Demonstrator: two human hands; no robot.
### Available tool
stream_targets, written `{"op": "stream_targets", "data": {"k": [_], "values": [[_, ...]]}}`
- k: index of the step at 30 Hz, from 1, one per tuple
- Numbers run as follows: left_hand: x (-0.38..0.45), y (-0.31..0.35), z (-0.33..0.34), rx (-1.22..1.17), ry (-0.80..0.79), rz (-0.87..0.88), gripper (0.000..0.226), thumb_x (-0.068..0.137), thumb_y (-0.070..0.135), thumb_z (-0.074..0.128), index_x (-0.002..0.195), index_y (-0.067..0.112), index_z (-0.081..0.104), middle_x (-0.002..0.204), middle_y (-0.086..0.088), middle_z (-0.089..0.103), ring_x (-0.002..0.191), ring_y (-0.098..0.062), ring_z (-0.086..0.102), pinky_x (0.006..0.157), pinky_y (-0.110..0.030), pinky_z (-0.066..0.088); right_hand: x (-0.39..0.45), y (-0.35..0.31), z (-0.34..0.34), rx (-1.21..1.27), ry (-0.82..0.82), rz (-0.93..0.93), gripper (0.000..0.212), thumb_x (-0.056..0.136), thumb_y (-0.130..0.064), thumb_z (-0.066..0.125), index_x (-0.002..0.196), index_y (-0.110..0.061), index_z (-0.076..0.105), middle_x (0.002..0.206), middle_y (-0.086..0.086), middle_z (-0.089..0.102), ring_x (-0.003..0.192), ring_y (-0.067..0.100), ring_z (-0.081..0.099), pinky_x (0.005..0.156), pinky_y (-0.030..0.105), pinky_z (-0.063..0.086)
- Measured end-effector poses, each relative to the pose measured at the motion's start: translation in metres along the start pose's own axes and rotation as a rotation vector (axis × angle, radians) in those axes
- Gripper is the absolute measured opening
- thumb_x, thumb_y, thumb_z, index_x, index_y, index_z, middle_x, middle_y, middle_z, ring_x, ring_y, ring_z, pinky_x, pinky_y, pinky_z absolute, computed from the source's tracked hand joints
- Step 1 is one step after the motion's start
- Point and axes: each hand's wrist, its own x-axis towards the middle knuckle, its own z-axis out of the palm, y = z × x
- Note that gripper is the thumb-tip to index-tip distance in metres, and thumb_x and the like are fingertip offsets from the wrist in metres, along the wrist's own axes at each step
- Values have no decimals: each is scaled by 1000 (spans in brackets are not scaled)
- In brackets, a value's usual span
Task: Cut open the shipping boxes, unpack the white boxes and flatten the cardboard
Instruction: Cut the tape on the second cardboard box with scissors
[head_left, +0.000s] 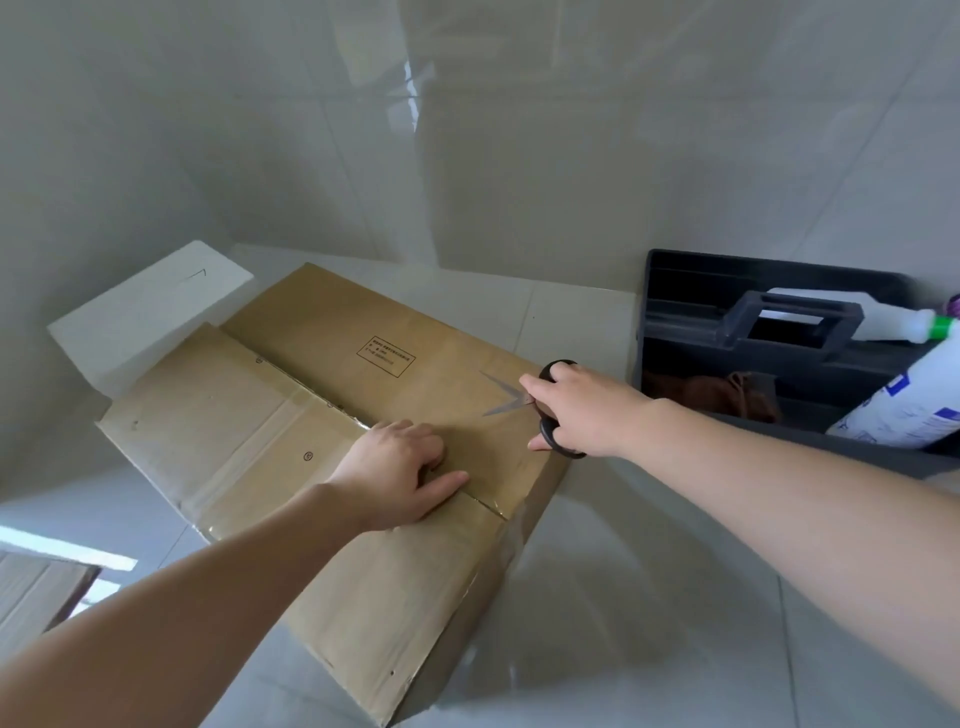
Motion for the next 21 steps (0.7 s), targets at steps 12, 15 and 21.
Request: {"op": "stream_targets", "data": {"k": [12,15,21], "values": [[21,10,14,-130,96,12,47,85,55,51,55,22,37,57,10,42,59,-14,42,57,-25,32,-31,29,-3,-21,29,-257,30,83,-41,68,105,-23,58,89,-4,40,88,12,36,78,33,44],[48,0,9,-124,97,-68,46,87,50,54,56,20,39,59,7,45,63,-19,46,60,-29,36,-36,40,-4,-134,17,-267,32,85,-45,63,112,-30,59,85,-5,39,87,16,39,82,33,41],[68,-17,10,-107,109,-134,45,87,44,56,54,19,39,60,5,45,62,-19,45,57,-27,28,-46,65,-4,-150,-11,-140,38,86,-48,58,123,-38,57,86,-6,41,91,20,50,80,34,43]]}}
